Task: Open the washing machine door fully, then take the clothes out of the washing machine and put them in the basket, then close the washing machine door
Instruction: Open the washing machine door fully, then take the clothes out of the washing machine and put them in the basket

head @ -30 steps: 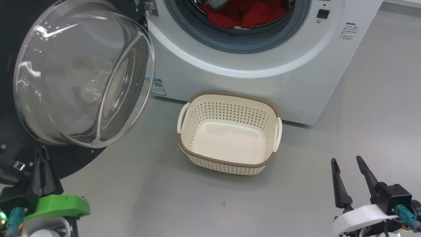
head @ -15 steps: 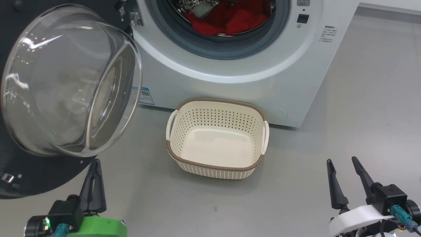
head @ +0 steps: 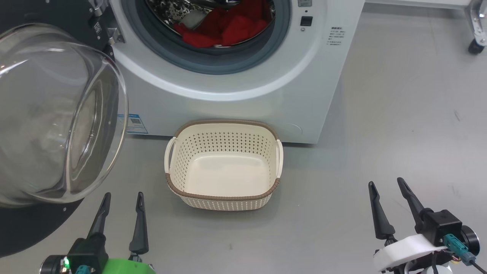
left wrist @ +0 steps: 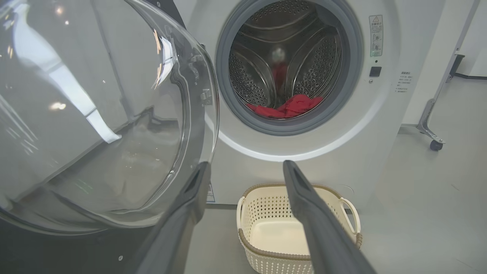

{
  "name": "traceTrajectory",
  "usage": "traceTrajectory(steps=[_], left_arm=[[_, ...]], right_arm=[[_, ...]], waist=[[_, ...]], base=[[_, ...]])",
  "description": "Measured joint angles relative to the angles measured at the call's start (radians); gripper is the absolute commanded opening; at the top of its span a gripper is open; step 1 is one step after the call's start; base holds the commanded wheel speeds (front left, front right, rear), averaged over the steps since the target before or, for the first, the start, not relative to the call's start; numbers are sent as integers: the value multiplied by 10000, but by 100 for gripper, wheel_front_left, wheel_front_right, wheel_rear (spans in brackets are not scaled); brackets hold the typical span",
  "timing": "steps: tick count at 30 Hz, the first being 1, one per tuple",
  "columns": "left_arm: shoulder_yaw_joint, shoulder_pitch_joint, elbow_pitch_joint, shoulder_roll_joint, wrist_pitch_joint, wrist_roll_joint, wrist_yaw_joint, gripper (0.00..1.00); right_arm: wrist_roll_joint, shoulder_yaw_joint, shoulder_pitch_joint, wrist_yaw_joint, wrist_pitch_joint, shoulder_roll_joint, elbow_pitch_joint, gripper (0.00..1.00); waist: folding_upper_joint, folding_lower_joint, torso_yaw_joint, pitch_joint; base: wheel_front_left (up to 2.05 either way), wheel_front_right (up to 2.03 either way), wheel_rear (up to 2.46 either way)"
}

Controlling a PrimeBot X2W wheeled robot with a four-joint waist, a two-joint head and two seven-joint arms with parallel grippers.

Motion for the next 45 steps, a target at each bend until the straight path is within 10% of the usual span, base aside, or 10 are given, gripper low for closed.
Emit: traceTrajectory(steps=[45], left_arm=[[-397, 19, 115, 0, 341, 128, 226, 100]], right_arm=[[-17, -268, 97, 21, -2, 213, -63, 100]], waist=[[0, 0, -820, -325]], base=[[3, -3, 0]])
